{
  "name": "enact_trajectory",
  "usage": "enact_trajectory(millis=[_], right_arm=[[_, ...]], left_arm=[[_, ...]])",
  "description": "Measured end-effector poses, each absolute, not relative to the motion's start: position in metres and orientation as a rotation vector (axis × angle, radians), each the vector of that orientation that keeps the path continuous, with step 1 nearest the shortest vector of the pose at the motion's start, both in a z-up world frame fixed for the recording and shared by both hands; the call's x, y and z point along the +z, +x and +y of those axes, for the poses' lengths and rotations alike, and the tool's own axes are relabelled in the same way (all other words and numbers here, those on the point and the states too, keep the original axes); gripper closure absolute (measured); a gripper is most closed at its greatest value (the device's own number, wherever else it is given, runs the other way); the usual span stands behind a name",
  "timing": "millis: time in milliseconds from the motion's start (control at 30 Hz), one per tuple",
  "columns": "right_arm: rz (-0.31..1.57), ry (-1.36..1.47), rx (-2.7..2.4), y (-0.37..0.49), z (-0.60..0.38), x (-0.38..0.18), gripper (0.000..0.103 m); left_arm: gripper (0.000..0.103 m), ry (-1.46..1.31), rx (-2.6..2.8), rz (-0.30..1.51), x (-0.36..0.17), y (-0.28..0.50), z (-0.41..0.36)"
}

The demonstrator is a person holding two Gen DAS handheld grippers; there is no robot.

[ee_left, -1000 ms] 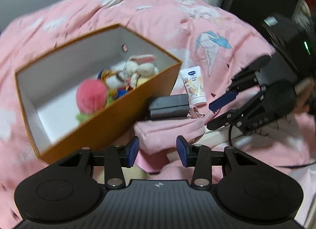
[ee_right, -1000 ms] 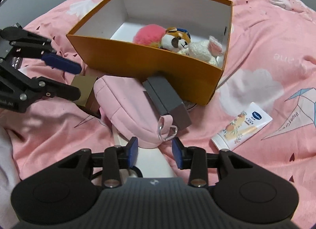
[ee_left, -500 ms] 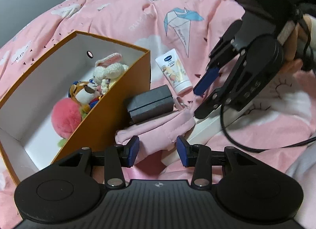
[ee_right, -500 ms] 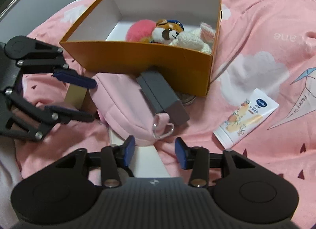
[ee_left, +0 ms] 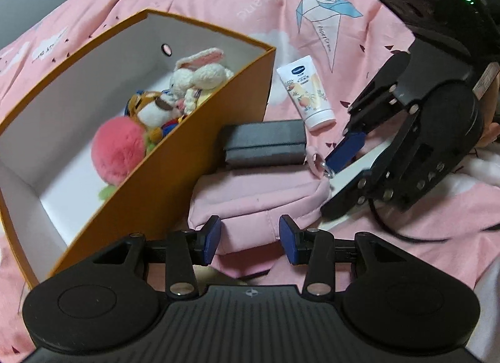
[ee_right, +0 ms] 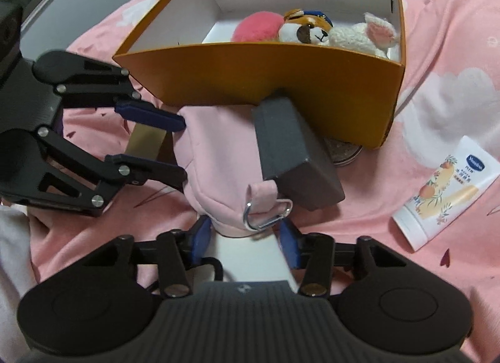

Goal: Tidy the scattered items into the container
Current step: 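Grasp the pouch by its carabiner strap with left tool while right tool grasps the gray block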

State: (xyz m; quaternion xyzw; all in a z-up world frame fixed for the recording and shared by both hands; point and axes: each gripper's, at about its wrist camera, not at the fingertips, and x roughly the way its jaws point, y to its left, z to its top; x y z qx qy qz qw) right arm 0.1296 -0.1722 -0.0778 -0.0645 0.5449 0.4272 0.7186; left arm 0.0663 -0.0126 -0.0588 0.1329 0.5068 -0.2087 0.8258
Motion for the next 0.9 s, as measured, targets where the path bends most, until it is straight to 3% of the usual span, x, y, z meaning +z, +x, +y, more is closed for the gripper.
enact_trajectory(millis=[67, 133, 167, 367, 500, 633, 900], right_arm=[[1.184, -0.164, 0.941, 0.125, -0.172, -0.071, 0.074], [1.184, -0.134, 0.973, 0.124, -0.170, -0.063, 0.102], [1.174, -0.121, 0.988, 0.123, -0.168, -0.058, 0.103], [1.139, -0.162, 0.969, 0.127, -0.153, -0.048, 0.103], [1.136, -0.185, 0.936, 0.127, -0.157, -0.038, 0.094], [1.127, -0.223, 0.855, 0.131, -0.176, -0.031, 0.077], [1.151, -0.210, 0.746, 0.146, -0.210, -0.038, 0.069]], left_arm=[[0.060, 0.288, -0.453, 1.059, -0.055, 0.059, -0.010], [0.058, 0.330, -0.451, 1.017, -0.049, 0.051, -0.009], [0.058, 0.356, -0.449, 0.995, -0.046, 0.048, -0.010], [0.056, 0.440, -0.483, 0.938, -0.035, 0.041, -0.020], [0.056, 0.471, -0.516, 0.929, -0.035, 0.041, -0.031], [0.055, 0.477, -0.553, 0.940, -0.036, 0.050, -0.047], [0.055, 0.404, -0.515, 1.035, -0.043, 0.078, -0.075]])
